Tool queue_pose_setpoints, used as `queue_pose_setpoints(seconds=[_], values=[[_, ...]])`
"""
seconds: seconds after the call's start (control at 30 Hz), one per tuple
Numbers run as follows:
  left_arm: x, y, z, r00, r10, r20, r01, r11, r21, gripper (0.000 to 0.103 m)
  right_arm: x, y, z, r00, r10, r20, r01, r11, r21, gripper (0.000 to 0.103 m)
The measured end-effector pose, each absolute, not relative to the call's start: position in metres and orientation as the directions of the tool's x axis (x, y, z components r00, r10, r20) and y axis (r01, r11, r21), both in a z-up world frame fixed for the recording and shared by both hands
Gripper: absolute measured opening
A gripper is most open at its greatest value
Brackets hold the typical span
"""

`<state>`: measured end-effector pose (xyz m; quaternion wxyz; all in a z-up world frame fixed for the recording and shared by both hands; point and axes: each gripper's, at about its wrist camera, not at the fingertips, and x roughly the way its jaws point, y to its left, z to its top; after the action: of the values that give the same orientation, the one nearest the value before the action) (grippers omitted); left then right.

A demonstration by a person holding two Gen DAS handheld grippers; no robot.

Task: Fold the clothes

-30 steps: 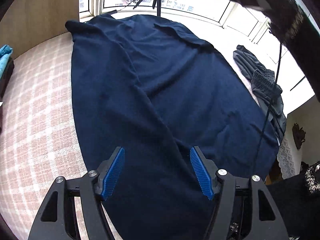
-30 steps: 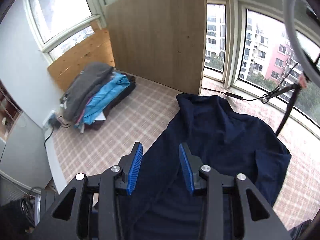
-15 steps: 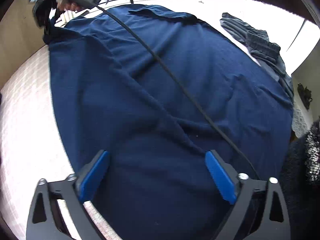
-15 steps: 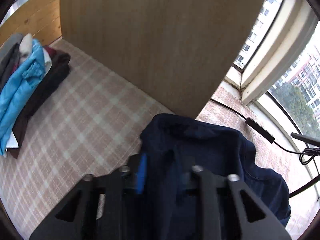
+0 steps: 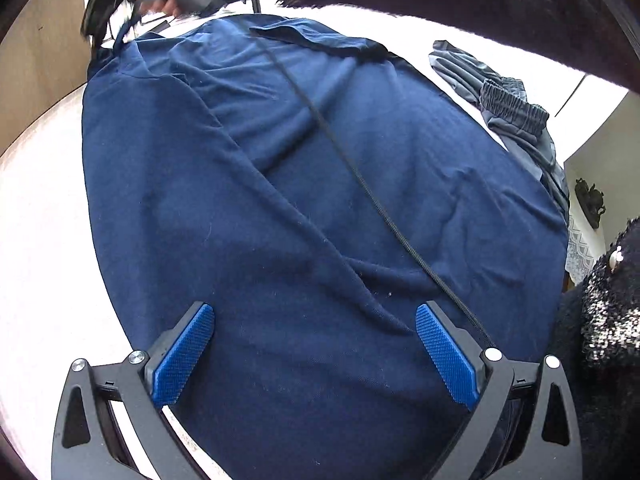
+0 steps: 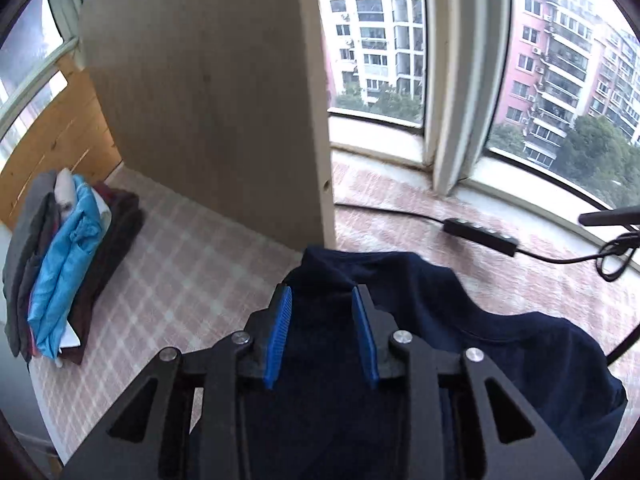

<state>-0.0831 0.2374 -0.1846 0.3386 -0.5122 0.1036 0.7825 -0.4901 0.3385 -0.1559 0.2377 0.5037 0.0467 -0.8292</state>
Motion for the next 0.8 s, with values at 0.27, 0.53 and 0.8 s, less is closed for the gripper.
queue_pose_setpoints(seconds=[0.27, 0.53, 0.8], values=[[-0.086, 0.233, -0.190, -0.250, 0.443, -0.861, -0.630, -0.750, -0.203, 0.101, -0.471, 0.385, -0.111, -0.383, -0.404, -0.831, 0.361, -0.893, 0.268, 0.031], [-0.089, 0.226, -0.180, -0.276, 0.395, -0.876, -0.525, -0.825, -0.207, 0.090, -0.339, 0.573, 0.033, -0.549, -0.423, -0.721, 0.268, -0.906, 0.327, 0.049], [-0.045, 0.282, -0.138, -0.339, 0.402, -0.851, -0.517, -0.835, -0.188, 0.088, -0.203, 0.732, 0.081, -0.639, -0.341, -0.689, 0.158, -0.935, 0.317, 0.049]])
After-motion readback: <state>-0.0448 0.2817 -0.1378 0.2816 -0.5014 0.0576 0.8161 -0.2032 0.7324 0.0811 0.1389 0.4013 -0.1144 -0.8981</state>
